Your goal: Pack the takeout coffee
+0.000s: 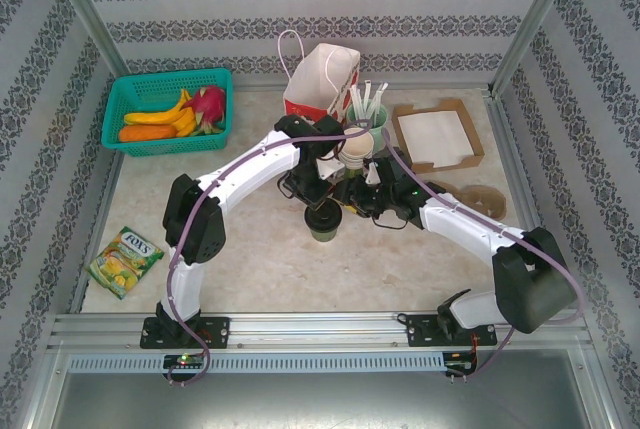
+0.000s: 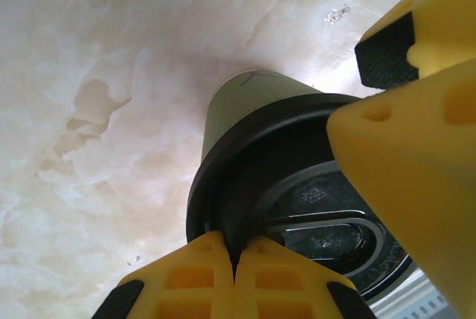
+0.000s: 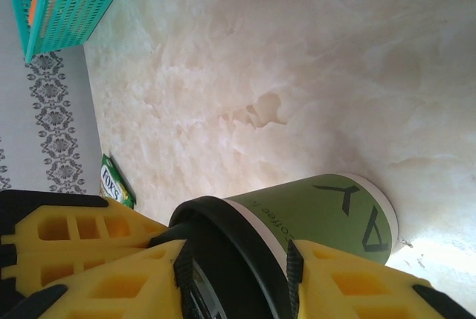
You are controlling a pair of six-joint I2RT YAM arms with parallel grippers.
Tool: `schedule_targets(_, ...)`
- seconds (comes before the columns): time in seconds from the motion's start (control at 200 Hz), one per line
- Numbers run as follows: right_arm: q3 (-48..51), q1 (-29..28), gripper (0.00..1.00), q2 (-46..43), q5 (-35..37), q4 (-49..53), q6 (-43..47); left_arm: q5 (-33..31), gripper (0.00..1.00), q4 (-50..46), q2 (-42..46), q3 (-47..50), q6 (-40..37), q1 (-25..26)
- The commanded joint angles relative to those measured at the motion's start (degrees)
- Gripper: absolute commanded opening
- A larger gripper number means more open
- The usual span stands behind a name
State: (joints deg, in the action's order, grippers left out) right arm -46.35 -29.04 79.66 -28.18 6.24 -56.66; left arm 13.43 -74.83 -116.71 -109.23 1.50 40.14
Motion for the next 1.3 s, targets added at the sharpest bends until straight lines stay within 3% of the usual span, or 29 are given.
schedule_targets(0.0,0.73,-0.82,0.40,1.02,0.21,0.17,0.41,0.02,0.00,-0.14,-0.19,0.38,-1.15,0.64)
schedule_targets(0.365,5.21,-1.58,0.37,3.58,2.32,2.99,2.46,1.22,0.00,1.70,-0.54,2.75,0.84,0.64)
schedule_targets(0.664,10.84,-2.33,0.33,8.67,7.44,8.08,5.69,2.78,0.00,7.72,-2.03,14.80,5.21,0.64)
schedule_targets(0.834,10.31,-2.75,0.34,8.24,7.40,7.00,6.63,1.90,0.00,7.33,-3.98,14.29,7.07,0.55)
schedule_targets(1.009,6.75,-3.66,0.39,2.51,7.03,3.10,8.55,-3.16,0.00,9.17,-1.25,12.39,10.23,-0.43)
schedule_targets(1.294,3.34,-3.39,0.59,-5.21,8.20,-2.15,10.27,-6.06,0.00,7.27,2.04,8.22,14.14,-1.03)
